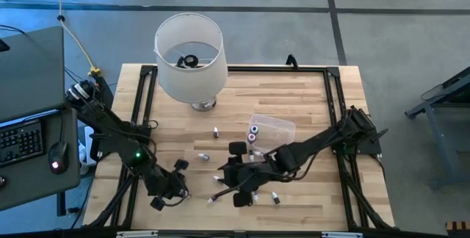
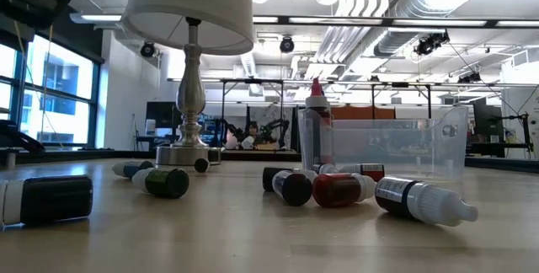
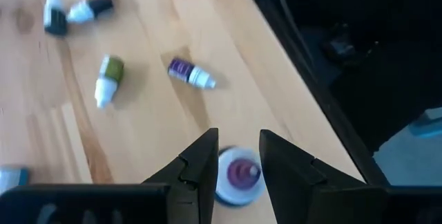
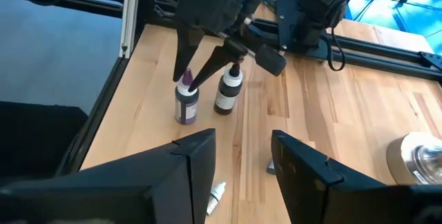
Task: Pick & Place food coloring
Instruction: Put the large purple food coloring bottle into the transparent bin
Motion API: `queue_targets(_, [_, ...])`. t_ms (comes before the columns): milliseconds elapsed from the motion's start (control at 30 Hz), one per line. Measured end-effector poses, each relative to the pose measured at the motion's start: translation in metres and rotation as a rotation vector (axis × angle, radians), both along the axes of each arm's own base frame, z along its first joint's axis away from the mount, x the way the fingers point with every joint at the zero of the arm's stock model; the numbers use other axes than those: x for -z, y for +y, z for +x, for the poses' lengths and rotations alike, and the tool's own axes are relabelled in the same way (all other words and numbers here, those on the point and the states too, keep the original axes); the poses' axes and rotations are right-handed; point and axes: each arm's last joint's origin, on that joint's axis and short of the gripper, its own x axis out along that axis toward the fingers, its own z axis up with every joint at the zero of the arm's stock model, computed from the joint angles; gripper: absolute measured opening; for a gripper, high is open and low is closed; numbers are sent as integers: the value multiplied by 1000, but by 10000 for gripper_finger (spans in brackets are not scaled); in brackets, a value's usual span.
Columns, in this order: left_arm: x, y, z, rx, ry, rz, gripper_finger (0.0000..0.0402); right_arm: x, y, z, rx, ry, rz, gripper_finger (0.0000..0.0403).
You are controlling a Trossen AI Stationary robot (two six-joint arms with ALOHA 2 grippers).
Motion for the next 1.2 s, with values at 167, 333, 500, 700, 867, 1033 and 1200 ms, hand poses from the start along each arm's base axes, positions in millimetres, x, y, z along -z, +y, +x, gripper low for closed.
queue_targets(167, [3, 2, -2, -16, 33, 16, 106, 0, 0, 0, -4, 0, -6, 133])
queue_targets(333, [3, 2, -2, -16, 38, 22, 104, 0, 0, 0, -4, 0, -7, 133])
queue_targets(500, [3, 3, -3, -9, 48, 27, 59, 0, 0, 0, -5, 0, -7, 133])
queue_targets(700, [2, 4, -3, -23, 39, 39, 22, 0, 0, 0, -5, 0, -7, 133])
queue_targets(867, [2, 4, -2, -40, 13, 49, 31, 0, 0, 0, -5, 3, -9, 133])
queue_targets(1033, [-14, 6, 10, -115, -75, 56, 24, -8, 1, -18, 19, 47, -69, 133])
queue_targets(1200, [-49, 23, 39, -227, -162, 4, 30, -19, -5, -49, 91, 149, -171, 133])
